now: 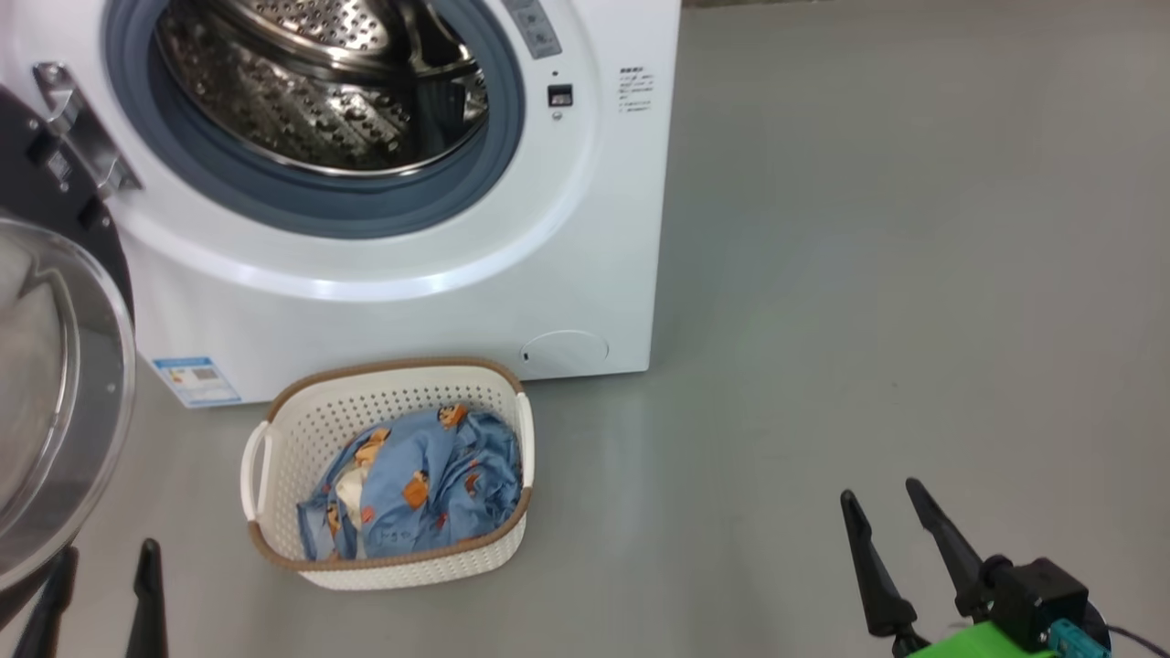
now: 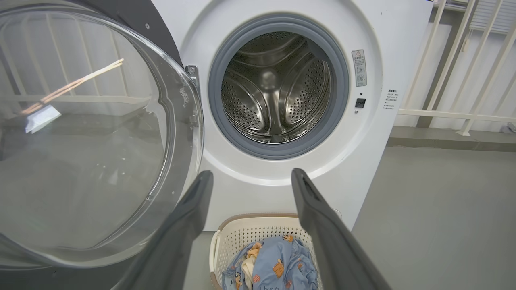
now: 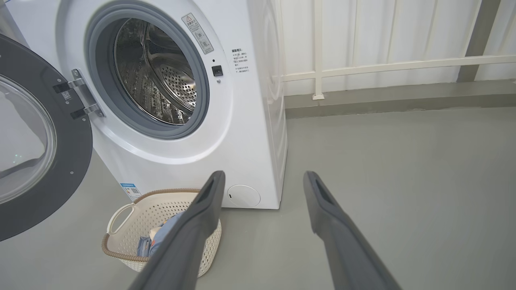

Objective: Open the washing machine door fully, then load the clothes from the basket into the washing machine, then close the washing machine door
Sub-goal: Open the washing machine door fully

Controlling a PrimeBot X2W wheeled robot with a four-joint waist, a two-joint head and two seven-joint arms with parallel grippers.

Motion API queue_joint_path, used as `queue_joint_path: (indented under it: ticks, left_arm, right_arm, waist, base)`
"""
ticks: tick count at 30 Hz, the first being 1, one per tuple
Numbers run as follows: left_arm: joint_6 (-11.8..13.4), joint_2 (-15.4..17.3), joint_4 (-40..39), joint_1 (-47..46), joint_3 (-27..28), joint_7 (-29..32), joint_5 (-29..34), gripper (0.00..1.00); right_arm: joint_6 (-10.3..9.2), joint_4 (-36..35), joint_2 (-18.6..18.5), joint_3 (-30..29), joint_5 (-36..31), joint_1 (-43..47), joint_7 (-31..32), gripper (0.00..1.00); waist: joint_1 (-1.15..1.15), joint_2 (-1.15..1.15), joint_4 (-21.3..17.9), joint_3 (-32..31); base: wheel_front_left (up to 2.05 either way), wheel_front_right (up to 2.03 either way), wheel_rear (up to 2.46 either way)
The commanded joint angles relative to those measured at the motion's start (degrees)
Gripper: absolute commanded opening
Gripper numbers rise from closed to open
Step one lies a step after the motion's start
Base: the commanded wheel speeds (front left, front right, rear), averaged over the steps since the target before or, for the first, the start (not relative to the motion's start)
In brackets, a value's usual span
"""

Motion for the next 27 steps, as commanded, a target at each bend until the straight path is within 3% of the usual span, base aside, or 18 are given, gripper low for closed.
queue_joint_path:
  ticks: [1,5,12,27]
  left_arm:
    - [0.31,1.38,-0.93,-0.99,1.55,-0.31,0.63,1.0]
    - [0.31,1.72,-0.76,-0.45,0.45,-0.31,1.35,1.0]
    - [0.31,-0.4,-1.25,1.68,0.57,-0.31,3.7,1.0]
    - [0.31,-0.5,0.3,2.58,-1.13,-0.31,4.28,1.0]
  right_arm:
    - [0.16,-1.83,-0.18,1.73,-0.51,0.53,-0.69,1.0]
    - [0.16,-2.76,-0.18,1.95,-0.79,1.38,-0.69,1.0]
    - [0.16,-3.89,-0.18,1.52,-1.08,2.61,-0.69,1.0]
    - [0.16,-4.82,-0.18,1.11,-1.62,3.28,-0.69,1.0]
  waist:
    - [0.0,0.0,-1.08,-1.08]
    - [0.0,0.0,-1.62,-1.69]
    - [0.0,0.0,-1.86,-2.85]
    - [0.0,0.0,-1.37,-3.62]
  base:
    - [0.0,0.0,0.0]
    - [0.0,0.0,0.0]
    - [0.0,0.0,0.0]
    - [0.0,0.0,0.0]
